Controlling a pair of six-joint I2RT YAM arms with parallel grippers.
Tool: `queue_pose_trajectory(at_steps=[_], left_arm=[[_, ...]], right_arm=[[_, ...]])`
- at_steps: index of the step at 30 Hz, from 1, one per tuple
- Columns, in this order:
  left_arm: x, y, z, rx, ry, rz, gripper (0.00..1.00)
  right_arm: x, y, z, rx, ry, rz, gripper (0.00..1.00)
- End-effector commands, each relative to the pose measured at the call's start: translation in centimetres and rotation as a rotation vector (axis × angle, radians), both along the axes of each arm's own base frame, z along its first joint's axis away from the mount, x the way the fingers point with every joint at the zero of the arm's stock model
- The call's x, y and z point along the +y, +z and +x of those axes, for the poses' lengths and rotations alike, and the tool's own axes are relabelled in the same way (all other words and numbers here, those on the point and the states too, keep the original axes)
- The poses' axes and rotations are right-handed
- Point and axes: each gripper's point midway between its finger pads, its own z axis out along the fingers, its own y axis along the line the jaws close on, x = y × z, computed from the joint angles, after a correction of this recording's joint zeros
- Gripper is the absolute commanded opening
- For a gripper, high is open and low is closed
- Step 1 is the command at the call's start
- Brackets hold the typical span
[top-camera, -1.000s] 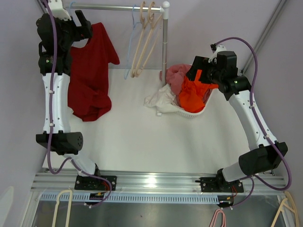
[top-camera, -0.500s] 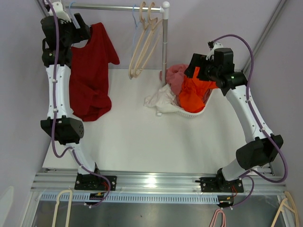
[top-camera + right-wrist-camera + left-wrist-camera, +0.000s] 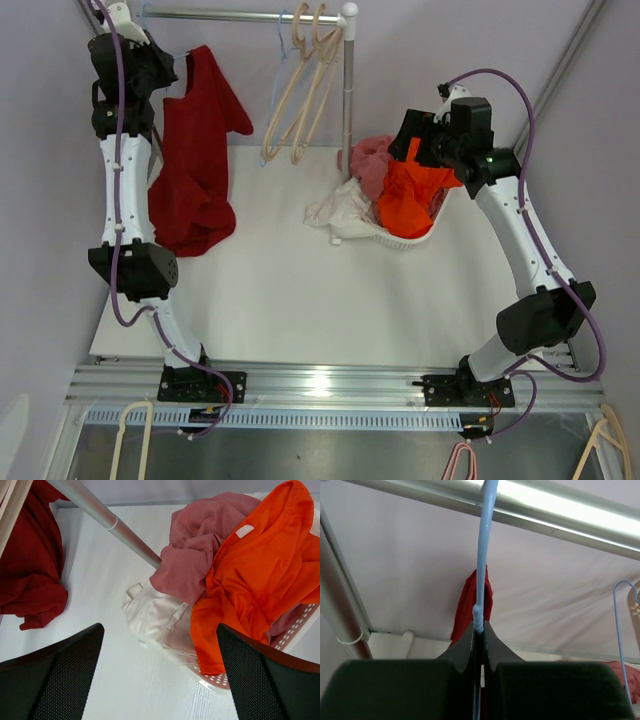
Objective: Remove the t-shirt from the hanger
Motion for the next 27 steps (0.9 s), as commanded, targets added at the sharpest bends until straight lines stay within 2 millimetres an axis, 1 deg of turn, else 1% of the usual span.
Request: queue_pose_trajectory(at_steps=[1,2,4,10,12,15,16,19,21,23,24,25,26,27], left_arm=[[-1.0,5.7,-1.6,-0.157,-0.048,-0.018,0.04],[-1.3,6.3,-1.7,-0.177,-0.060,-0.020,0.01],[-2.2,7.2,-2.0,-0.202,-0.078,-0.013,0.01],[-3.9,10.0,-3.2,-0.278,-0.102,0.023,0.01],[-3.8,11.1,-3.9,-0.299,-0.077,0.032,0.01],[-4.4,12.2,-4.7,-0.328,-0.073,0.044,0.01],[-4.6,12.9,-5.4,-0.341,-0.074,0.043,0.01],[-4.4,14.0,-6.8,-0.353,-0.044,0.039,0.01],[-4.5,14.0,-7.4,-0.342,-0.027,0.039,0.01],[-4.0,14.5,-8.7,-0.335,0.011,0.033,0.01],[-4.3,13.5,-8.6,-0.307,0.012,0.029,0.01],[-4.0,13.2,-8.8,-0.297,0.047,0.024,0.01],[-3.6,14.4,-10.2,-0.326,0.070,0.030,0.01],[-5.1,12.7,-9.6,-0.296,0.047,0.029,0.01]], right_arm=[[0.5,1.6,0.1,-0.040,0.019,0.000,1.00],[0.6,1.5,0.1,-0.038,0.020,-0.003,0.99],[0.7,1.4,0.0,-0.036,0.022,-0.006,1.00],[0.9,1.4,-0.1,-0.033,0.027,-0.011,1.00],[1.1,1.2,-0.2,-0.031,0.031,-0.013,0.99],[1.3,1.2,-0.2,-0.030,0.036,-0.016,0.99],[1.4,1.1,-0.2,-0.028,0.037,-0.018,0.99],[1.5,1.2,-0.4,-0.032,0.039,-0.020,1.00],[1.6,1.2,-0.5,-0.031,0.041,-0.018,0.99],[1.7,1.3,-0.7,-0.034,0.044,-0.017,1.00],[2.0,1.5,-0.9,-0.036,0.051,-0.015,0.99],[2.3,1.6,-1.0,-0.041,0.056,-0.014,0.99],[2.4,1.6,-1.1,-0.046,0.056,-0.011,0.99],[2.6,2.3,-1.6,-0.066,0.065,-0.008,0.99]])
